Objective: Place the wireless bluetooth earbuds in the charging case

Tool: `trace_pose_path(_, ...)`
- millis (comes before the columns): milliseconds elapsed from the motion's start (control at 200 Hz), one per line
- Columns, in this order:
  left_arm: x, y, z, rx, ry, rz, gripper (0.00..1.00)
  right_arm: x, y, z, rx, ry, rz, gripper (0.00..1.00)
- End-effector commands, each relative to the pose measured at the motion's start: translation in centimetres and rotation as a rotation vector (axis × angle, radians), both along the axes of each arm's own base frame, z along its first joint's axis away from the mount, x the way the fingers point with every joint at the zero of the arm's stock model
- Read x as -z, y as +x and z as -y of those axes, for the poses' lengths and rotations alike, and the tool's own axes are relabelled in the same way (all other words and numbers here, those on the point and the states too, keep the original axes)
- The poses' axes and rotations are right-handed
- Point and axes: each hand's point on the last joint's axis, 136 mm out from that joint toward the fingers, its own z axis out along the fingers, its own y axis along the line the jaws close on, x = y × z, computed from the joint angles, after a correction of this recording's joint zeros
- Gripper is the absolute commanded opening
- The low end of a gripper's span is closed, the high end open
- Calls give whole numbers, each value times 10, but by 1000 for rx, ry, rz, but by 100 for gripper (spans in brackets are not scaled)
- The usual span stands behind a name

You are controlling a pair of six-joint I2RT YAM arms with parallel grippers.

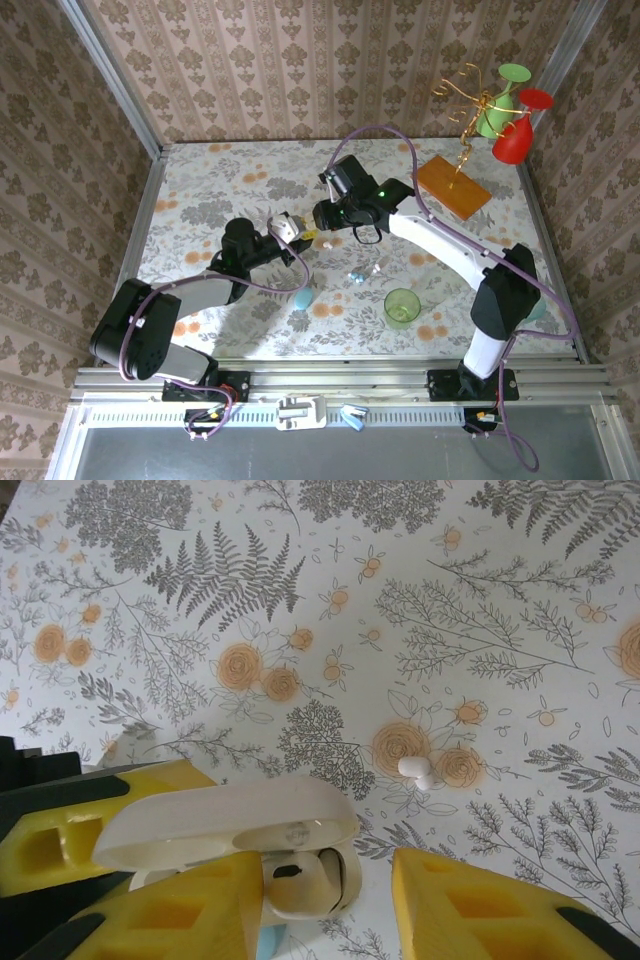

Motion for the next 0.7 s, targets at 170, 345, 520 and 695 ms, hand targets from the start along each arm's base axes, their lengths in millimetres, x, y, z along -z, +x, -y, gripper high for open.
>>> trace_pose_path(170, -11, -2, 0, 6, -28, 47, 0, 15, -3, -4, -24, -25, -56, 24)
trace_pose_path(345, -11, 2, -3, -19, -21, 54, 0, 14, -5, 7, 9, -42, -63, 5)
trace_pose_path(520, -7, 4, -1, -16, -11, 50, 0, 5, -7, 7, 9, -1, -42, 0)
trace_pose_path(695, -5, 6, -1, -19, -8, 46, 0, -2, -10, -5, -32, 62, -51, 0)
